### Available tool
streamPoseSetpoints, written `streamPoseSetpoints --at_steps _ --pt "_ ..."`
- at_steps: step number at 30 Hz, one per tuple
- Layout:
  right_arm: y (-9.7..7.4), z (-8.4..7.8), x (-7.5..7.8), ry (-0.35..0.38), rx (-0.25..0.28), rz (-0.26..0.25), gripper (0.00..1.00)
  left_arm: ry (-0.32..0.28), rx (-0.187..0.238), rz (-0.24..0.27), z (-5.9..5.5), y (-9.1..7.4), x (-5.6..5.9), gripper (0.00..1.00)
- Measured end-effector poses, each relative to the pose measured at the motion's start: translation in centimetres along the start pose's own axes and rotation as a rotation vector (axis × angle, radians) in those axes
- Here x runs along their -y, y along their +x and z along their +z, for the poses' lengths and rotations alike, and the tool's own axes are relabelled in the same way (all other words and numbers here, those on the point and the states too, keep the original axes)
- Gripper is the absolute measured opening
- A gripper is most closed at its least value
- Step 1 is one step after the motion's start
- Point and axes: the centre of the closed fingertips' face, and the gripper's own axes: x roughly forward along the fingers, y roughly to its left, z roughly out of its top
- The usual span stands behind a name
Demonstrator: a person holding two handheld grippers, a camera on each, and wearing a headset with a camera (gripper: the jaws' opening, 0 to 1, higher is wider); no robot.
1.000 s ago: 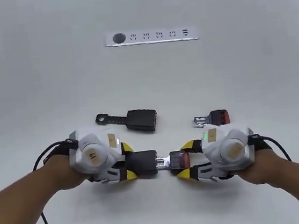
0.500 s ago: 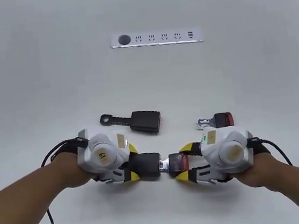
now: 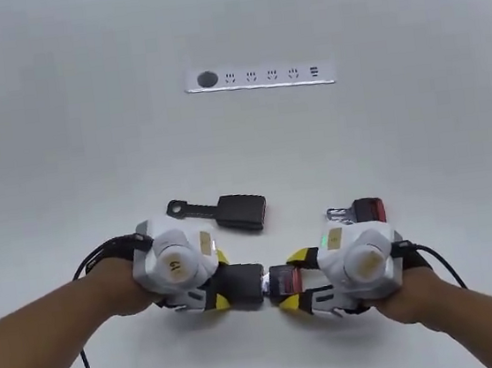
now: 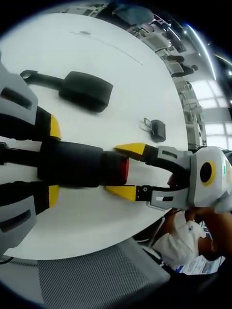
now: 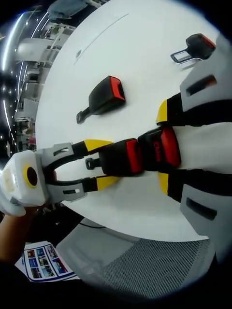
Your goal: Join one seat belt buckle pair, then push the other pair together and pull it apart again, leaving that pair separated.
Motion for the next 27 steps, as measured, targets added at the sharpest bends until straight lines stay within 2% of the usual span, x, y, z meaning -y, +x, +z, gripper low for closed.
streamPoseSetpoints --at_steps 8,11,16,24,27 --pt "0.25 0.3 -0.22 -0.021 -0.026 0.002 0.32 -0.009 0.008 -0.005 0.1 -0.01 0.14 0.33" --pt "0.24 0.3 -0.23 -0.026 -0.021 -0.002 0.32 -0.012 0.016 -0.004 0.19 -0.05 0.23 0.33" --pt "0.31 0.46 -0.28 -0.032 -0.018 -0.011 0.33 0.009 -0.012 -0.005 0.14 0.06 0.22 0.32" --pt "0.11 0.6 -0.36 -0.043 -0.009 -0.015 0.33 0.012 0.015 0.0 0.18 -0.13 0.18 0.32" --pt "0.17 0.65 -0.35 -0.052 -0.003 -0.008 0.32 0.002 0.054 -0.008 0.27 -0.22 0.21 0.32"
